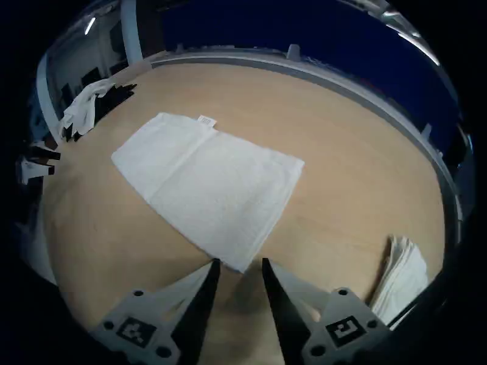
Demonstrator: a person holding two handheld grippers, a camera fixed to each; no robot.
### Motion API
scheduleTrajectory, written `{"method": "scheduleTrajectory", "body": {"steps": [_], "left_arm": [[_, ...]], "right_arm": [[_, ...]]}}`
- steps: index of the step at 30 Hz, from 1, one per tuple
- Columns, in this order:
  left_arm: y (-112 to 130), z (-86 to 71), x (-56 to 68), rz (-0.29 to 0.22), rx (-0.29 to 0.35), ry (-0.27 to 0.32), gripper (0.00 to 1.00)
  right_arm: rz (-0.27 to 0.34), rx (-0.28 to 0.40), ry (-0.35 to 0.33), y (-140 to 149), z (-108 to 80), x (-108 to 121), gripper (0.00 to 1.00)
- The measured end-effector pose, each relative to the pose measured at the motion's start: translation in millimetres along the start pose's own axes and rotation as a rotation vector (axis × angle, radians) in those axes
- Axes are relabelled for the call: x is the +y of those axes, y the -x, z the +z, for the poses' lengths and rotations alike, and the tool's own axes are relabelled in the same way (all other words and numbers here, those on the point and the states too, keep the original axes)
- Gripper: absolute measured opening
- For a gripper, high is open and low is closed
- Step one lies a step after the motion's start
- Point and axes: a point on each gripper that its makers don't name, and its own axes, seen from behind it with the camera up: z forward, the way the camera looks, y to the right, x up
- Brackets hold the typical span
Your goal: Fold towel
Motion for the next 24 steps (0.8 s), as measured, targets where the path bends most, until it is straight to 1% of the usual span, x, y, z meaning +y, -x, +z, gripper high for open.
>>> {"method": "scheduleTrajectory", "body": {"steps": [2, 8, 15, 19, 24], "left_arm": [[4, -4.0, -2.5, -0.014, -0.001, -0.003, 1.0], [10, -11.1, -7.6, -0.032, -0.002, -0.013, 1.0], [10, -17.2, -5.7, -0.033, 0.002, -0.013, 1.0], [10, -21.8, -4.5, -0.033, 0.007, -0.011, 1.0], [12, -29.1, -7.4, -0.041, 0.015, -0.016, 1.0]], "right_arm": [[0.005, 0.004, -0.002, -1, 0.1, 1, 0.27], [0.017, 0.0, -0.009, 0, 2.1, 0, 0.1], [0.013, -0.001, -0.007, -2, 1.9, -1, 0.05], [0.01, 0.017, 0.0, -8, -2.3, 0, 0.05], [0.014, 0.051, 0.002, -23, -10.3, 2, 0.04]]}}
